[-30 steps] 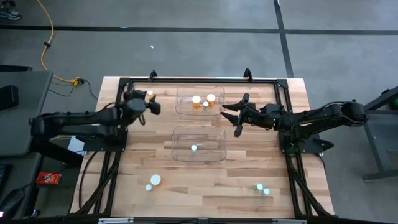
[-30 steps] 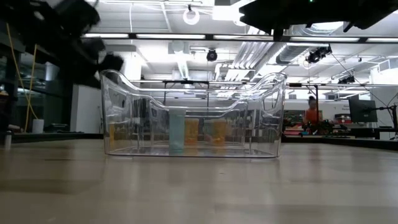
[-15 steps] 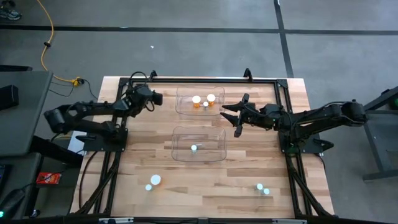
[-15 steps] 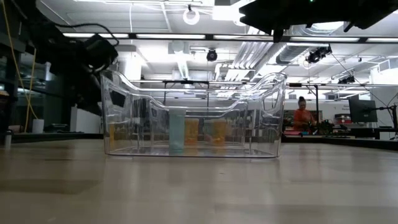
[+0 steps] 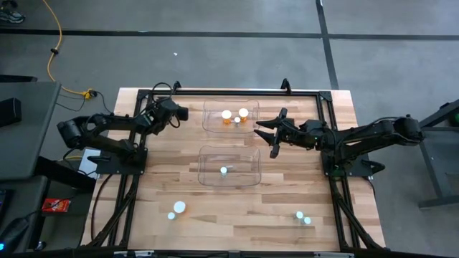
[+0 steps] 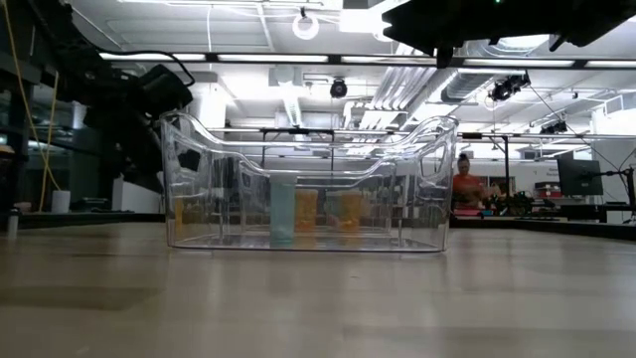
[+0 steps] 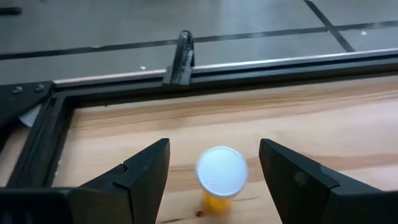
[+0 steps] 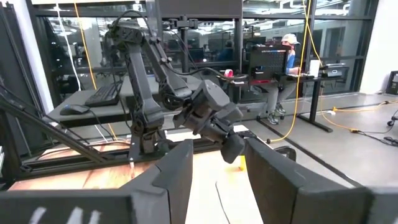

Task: Pick and place medicine bottles into bin by pill shape (circle, oval)
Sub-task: Put the orange tablet bottle into the bottom transparent bin

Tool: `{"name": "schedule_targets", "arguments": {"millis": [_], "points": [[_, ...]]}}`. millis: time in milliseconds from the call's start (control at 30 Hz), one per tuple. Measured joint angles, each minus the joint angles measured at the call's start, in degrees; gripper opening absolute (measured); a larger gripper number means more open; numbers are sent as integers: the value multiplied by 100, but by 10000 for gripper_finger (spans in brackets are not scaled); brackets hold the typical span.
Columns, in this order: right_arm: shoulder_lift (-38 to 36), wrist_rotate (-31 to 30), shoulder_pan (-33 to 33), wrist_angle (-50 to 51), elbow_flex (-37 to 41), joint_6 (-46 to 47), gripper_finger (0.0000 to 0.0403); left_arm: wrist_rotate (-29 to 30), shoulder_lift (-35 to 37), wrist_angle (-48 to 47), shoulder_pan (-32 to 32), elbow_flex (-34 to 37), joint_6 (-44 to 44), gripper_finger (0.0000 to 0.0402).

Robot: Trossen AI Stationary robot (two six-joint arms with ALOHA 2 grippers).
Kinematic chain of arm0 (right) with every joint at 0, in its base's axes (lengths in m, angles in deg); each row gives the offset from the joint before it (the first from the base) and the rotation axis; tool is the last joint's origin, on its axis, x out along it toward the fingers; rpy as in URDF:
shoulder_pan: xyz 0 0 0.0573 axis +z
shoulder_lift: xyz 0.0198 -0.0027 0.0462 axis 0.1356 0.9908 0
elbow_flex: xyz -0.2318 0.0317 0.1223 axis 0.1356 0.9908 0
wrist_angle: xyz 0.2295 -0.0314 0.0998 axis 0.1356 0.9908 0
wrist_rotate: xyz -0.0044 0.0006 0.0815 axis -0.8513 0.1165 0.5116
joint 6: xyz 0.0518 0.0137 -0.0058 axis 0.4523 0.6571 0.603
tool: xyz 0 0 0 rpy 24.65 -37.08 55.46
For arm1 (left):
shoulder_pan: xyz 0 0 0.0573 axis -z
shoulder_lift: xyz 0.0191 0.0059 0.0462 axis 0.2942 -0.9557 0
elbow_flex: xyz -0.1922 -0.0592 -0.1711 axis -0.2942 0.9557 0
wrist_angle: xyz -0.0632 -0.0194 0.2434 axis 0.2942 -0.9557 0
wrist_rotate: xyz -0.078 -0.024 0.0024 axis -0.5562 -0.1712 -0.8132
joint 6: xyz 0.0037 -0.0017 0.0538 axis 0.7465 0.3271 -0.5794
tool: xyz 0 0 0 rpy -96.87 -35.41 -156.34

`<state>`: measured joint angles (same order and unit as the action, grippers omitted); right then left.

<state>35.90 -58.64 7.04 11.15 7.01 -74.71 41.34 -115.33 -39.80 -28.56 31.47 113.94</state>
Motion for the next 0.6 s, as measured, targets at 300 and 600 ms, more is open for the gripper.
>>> {"name": "schedule_targets", "arguments": {"millis": [300,600], "points": [[0,0,0,-2,0,4,138,-53,-37,-9,23,0,-2,239],[0,2,0,-5,0,12,138,119,-267,51,116,0,-105,239]]}}
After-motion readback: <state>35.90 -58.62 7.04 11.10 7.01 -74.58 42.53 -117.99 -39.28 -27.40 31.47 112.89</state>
